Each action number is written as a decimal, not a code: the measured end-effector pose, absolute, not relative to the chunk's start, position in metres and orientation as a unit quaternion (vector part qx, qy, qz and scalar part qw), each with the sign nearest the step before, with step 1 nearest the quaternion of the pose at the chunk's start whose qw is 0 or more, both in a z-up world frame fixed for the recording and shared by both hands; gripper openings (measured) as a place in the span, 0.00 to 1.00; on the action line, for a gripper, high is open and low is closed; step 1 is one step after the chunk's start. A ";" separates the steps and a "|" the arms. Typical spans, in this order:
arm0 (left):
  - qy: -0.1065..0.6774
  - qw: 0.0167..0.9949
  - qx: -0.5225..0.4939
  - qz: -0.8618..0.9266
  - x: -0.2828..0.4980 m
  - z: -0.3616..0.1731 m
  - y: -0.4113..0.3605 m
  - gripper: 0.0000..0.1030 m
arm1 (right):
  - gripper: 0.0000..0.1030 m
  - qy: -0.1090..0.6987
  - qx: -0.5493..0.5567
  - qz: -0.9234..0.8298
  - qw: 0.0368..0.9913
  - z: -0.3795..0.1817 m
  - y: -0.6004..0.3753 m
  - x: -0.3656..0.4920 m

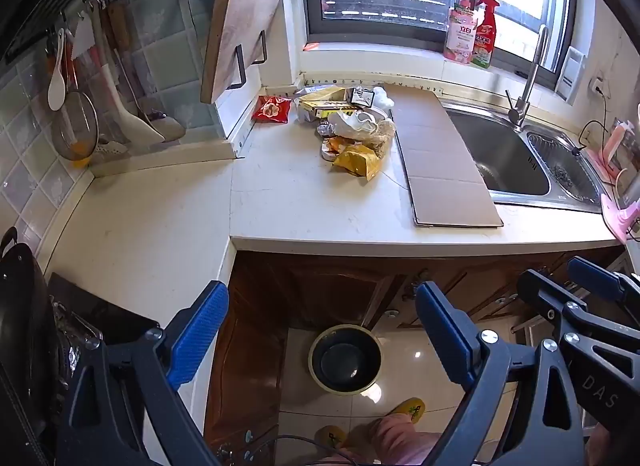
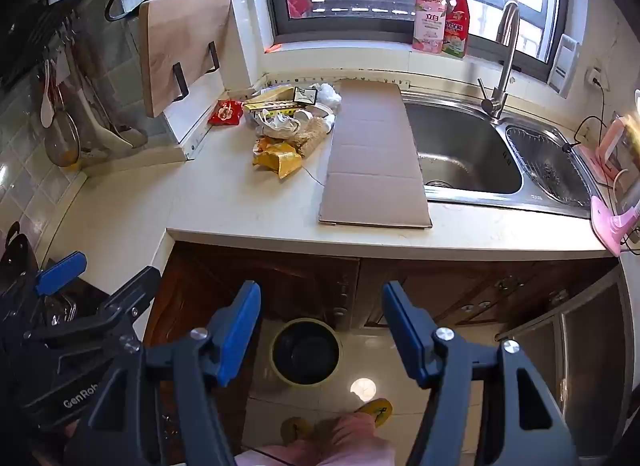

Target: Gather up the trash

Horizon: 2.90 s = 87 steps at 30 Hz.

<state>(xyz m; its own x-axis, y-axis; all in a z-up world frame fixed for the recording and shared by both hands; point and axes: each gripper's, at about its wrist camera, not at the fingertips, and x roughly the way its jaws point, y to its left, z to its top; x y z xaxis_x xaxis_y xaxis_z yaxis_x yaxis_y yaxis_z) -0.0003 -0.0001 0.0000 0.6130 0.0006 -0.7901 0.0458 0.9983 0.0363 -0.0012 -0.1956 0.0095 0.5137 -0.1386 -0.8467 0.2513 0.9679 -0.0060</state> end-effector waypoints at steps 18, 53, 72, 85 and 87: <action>0.442 0.896 0.028 -0.012 0.001 0.001 -0.002 0.87 | 0.62 0.482 0.065 -0.111 0.867 0.007 -0.194 -0.003; 0.437 0.899 0.031 -0.020 -0.013 0.002 -0.004 0.81 | 0.62 0.475 0.068 -0.114 0.870 0.010 -0.192 -0.015; 0.433 0.901 0.032 -0.026 -0.027 0.005 -0.019 0.81 | 0.62 0.468 0.075 -0.119 0.872 0.014 -0.192 -0.025; 0.427 0.903 0.036 -0.040 -0.011 0.014 -0.006 0.81 | 0.62 0.457 0.082 -0.127 0.877 0.020 -0.190 -0.017; 0.425 0.904 0.036 -0.042 -0.006 0.016 -0.005 0.81 | 0.62 0.455 0.084 -0.127 0.877 0.022 -0.190 -0.013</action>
<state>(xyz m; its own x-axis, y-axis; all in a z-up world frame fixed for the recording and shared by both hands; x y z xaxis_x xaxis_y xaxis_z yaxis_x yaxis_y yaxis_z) -0.0062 -0.0046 0.0163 0.6356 -0.0456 -0.7707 0.1072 0.9938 0.0296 -0.0133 -0.1899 0.0218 0.5537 -0.1477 -0.8195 0.2996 0.9536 0.0306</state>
